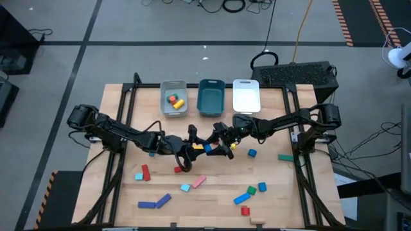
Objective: Sort blocks by size
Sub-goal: Put the blue cylinder block into the gray bin
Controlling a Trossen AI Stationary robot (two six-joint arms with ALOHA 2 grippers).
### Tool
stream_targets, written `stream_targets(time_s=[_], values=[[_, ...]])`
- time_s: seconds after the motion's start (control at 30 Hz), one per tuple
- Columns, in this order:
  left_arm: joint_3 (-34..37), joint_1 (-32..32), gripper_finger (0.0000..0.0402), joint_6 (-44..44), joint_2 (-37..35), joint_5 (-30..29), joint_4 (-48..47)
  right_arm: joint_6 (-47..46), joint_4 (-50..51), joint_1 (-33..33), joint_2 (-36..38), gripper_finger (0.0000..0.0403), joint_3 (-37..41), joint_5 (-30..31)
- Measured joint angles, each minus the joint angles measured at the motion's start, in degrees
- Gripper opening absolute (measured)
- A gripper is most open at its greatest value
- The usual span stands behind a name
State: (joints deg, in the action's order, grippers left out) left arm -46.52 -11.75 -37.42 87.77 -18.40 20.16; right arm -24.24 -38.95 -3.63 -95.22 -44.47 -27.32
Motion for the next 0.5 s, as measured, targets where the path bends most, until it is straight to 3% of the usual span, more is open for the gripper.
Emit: stream_targets(time_s=[0.5], values=[[0.0, 0.1, 0.0147, 3.5, 0.0, -3.3, 0.6, 2.1, 0.0, -0.2, 0.0, 0.0311, 0.0, 0.8]])
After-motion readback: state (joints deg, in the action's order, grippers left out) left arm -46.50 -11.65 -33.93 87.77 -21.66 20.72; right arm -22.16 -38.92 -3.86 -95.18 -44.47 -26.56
